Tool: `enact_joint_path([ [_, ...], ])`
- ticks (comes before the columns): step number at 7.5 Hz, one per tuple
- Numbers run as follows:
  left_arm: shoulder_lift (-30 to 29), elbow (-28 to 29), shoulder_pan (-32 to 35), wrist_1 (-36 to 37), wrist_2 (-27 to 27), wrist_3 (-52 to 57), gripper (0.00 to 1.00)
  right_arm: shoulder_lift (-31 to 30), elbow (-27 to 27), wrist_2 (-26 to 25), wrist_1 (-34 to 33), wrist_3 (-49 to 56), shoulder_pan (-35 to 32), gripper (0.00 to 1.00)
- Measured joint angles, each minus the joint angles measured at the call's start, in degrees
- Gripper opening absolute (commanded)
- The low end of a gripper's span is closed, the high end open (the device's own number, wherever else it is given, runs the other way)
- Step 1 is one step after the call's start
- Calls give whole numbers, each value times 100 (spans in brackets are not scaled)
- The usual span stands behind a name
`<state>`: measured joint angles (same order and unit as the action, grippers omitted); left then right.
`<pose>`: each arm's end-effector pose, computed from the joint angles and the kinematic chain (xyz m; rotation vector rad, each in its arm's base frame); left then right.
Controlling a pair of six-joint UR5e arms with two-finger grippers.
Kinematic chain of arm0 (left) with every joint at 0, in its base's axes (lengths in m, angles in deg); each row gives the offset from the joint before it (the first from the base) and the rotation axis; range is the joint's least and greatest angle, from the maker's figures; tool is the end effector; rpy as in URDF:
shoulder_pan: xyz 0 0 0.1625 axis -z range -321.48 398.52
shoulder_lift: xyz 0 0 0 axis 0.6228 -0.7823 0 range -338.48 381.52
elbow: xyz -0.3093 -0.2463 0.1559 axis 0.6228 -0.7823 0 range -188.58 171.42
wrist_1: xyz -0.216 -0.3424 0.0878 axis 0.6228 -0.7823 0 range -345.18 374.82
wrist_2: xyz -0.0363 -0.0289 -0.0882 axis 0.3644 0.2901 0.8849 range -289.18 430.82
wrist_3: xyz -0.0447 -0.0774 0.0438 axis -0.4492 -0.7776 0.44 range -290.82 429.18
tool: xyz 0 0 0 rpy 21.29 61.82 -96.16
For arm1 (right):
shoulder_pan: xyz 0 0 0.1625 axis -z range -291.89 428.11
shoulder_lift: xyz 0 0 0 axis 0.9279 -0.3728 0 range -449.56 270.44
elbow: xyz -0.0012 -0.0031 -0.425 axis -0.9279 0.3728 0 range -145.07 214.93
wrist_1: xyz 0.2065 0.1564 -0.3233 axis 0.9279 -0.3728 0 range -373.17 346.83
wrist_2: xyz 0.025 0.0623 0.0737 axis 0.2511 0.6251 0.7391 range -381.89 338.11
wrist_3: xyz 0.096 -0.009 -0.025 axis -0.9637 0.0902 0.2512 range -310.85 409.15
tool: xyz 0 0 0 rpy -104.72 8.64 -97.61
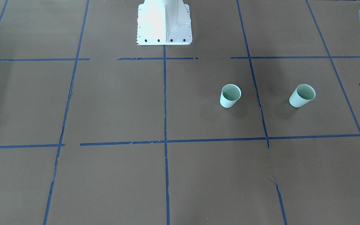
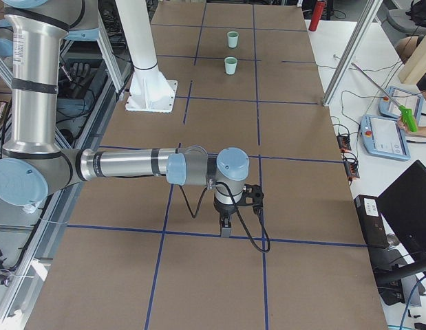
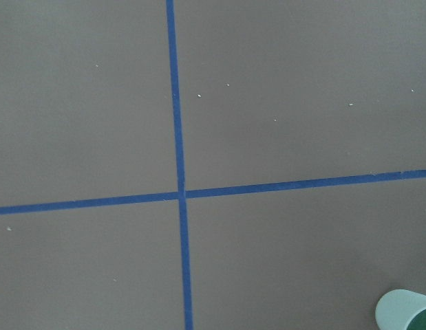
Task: Stack cups
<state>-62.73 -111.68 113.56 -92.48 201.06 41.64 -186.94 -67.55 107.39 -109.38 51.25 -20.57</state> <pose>0.0543 -0.4706 0.5627 0.1334 0.7930 -0.0564 0.0603 -0.4357 0.6281 -0.0141 -0.6858 -0.0507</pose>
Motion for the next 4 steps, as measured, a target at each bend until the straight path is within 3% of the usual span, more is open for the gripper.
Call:
enact_joint_path([
  [2, 238, 203, -649, -1034, -8, -1204, 100, 0, 0, 0, 0, 1, 0, 100],
  [4, 65, 411, -1000, -1224, -3, -1645, 100, 0, 0, 0, 3, 1, 0, 100],
])
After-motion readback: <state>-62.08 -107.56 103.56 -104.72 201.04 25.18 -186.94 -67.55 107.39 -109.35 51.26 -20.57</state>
